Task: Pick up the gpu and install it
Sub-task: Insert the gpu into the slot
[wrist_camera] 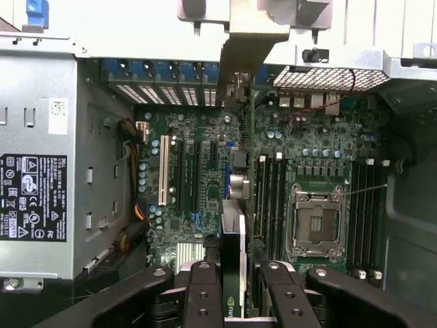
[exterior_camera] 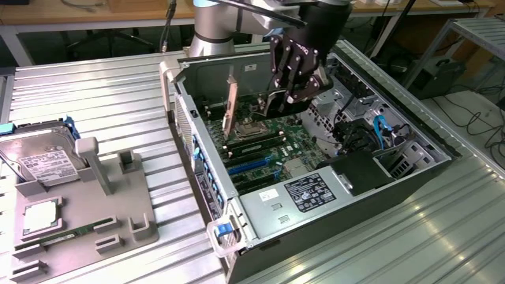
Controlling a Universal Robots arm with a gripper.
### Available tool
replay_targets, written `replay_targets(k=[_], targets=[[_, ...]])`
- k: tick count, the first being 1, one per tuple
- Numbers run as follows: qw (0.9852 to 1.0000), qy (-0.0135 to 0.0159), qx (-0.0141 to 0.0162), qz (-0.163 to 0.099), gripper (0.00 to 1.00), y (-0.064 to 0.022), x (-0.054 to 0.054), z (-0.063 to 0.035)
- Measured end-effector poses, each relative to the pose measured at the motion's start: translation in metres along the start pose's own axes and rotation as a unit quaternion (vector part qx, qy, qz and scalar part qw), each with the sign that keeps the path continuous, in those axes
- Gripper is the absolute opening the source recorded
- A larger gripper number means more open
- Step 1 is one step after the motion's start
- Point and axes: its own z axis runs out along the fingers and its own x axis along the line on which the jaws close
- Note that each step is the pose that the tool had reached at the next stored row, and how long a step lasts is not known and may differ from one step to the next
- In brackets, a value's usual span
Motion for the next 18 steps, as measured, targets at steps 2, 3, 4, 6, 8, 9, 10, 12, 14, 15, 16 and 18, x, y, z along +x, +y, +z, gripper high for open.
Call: replay_targets(k=[2, 3, 4, 6, 8, 9, 10, 12, 14, 15, 16, 18], targets=[[1.0, 0.0001, 0.0017, 0.0, 0.27, -0.0002, 0.0, 0.0014], [1.0, 0.0003, 0.004, 0.0, 0.27, -0.0001, 0.0, 0.0018], [1.0, 0.0004, 0.0081, 0.0, 0.27, -0.0001, 0.0, 0.0022], [0.9998, 0.0008, 0.0219, 0.0, 0.27, 0.0001, 0.0, 0.0031], [0.9994, 0.0012, 0.0337, 0.0, 0.27, 0.0001, 0.0, 0.0044], [0.9994, 0.0012, 0.0338, 0.0, 0.27, 0.0001, 0.0, 0.0048], [0.9994, 0.0012, 0.0338, 0.0, 0.27, 0.0, 0.0, 0.0052], [0.9994, 0.0013, 0.034, 0.0, 0.27, 0.0001, 0.0, 0.006], [0.9994, 0.0013, 0.0342, 0.0, 0.27, 0.0, 0.0001, 0.0072], [0.9994, 0.0013, 0.0345, 0.0, 0.27, -0.0001, 0.0001, 0.0077], [0.9994, 0.0013, 0.0346, 0.0, 0.27, 0.0, 0.0001, 0.0081], [0.9994, 0.0013, 0.0348, 0.0, 0.27, -0.0001, 0.0001, 0.0088]])
